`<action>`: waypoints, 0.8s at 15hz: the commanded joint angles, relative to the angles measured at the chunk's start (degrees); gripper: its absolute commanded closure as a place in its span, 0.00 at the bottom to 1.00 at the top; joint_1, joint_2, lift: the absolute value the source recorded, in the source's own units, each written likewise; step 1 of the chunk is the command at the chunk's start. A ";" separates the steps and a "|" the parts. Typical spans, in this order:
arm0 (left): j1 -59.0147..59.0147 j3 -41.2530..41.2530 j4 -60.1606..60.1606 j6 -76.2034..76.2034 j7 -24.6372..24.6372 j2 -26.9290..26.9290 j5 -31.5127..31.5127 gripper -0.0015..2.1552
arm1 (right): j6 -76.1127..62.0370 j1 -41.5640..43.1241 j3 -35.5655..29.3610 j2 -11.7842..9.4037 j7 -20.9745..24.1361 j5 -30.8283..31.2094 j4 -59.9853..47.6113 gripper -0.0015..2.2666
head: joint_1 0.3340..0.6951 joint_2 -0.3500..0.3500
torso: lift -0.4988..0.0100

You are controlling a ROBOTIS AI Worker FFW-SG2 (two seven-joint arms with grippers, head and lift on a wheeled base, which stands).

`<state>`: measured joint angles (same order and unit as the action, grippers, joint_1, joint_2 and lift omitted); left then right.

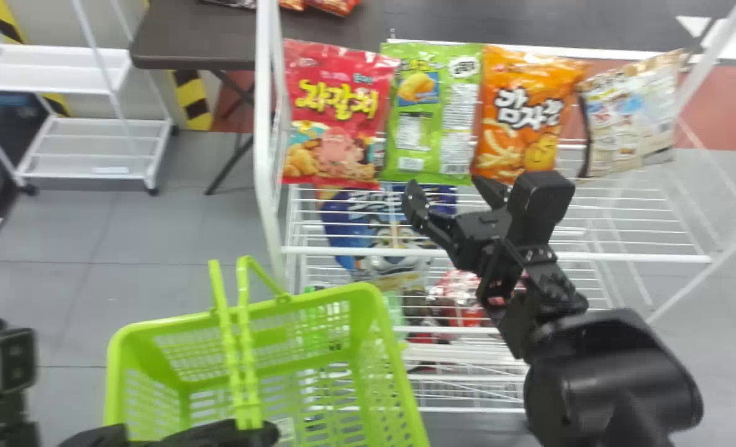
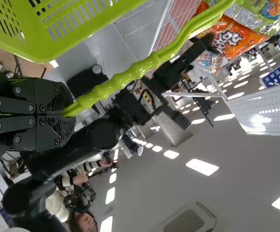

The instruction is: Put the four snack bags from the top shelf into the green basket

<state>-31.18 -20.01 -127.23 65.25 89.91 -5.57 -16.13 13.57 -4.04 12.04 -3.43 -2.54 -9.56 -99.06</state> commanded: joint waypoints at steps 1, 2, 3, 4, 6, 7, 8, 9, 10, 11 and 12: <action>0.33 0.50 0.50 -0.25 0.66 -0.67 -0.39 1.00 | -1.31 6.68 3.52 0.26 0.25 -2.74 7.39 0.04 | 1.00 0.55 | 0.97; 0.85 1.20 0.94 -0.25 0.66 -1.19 -0.57 1.00 | -1.48 8.44 4.40 0.53 0.87 -3.09 9.15 0.04 | 1.00 0.58 | 0.97; 1.56 1.64 1.64 -0.25 0.66 -1.81 -0.83 1.00 | -2.01 10.37 4.75 1.32 1.84 -2.92 11.17 0.04 | 1.00 0.62 | 0.97; 1.56 1.64 1.81 -0.25 0.66 -1.90 -1.01 1.00 | -2.01 13.10 5.28 2.20 2.45 -2.83 14.42 0.04 | 1.00 0.63 | 0.97; 1.56 1.64 2.52 -0.25 0.66 -2.25 -1.36 1.00 | -2.01 17.76 6.42 3.48 3.16 -2.30 20.48 0.04 | 1.00 0.64 | 0.97; 1.47 1.64 2.87 -0.60 0.66 -2.51 -1.97 1.00 | -2.19 20.48 6.68 3.48 3.16 -2.56 23.82 0.04 | 1.00 0.65 | 0.97; 1.38 1.55 2.96 -0.78 0.66 -2.69 -2.24 1.00 | -2.19 23.20 8.09 3.48 2.89 -3.53 27.52 0.04 | 1.00 0.67 | 0.97; 1.20 1.47 2.96 -0.95 0.66 -2.86 -2.33 1.00 | -2.19 25.14 9.06 3.48 2.54 -4.59 29.98 0.05 | 1.00 0.67 | 0.97; 1.03 1.38 3.13 -1.13 0.66 -3.04 -2.50 1.00 | -2.19 26.98 10.02 3.48 2.36 -5.20 32.53 0.06 | 1.00 0.68 | 0.97; 0.85 1.20 3.22 -1.48 0.66 -3.04 -2.68 1.00 | -2.19 28.13 10.99 3.48 2.10 -5.38 34.11 0.14 | 1.00 0.69 | 0.97; 0.59 0.94 3.22 -1.66 0.66 -3.39 -3.20 1.00 | -2.19 29.01 11.16 3.48 0.43 -5.38 35.60 0.28 | 1.00 0.71 | 0.97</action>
<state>-30.27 -18.80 -124.07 63.91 89.91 -8.66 -18.86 11.38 23.52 22.55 0.00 -1.27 -14.77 -65.72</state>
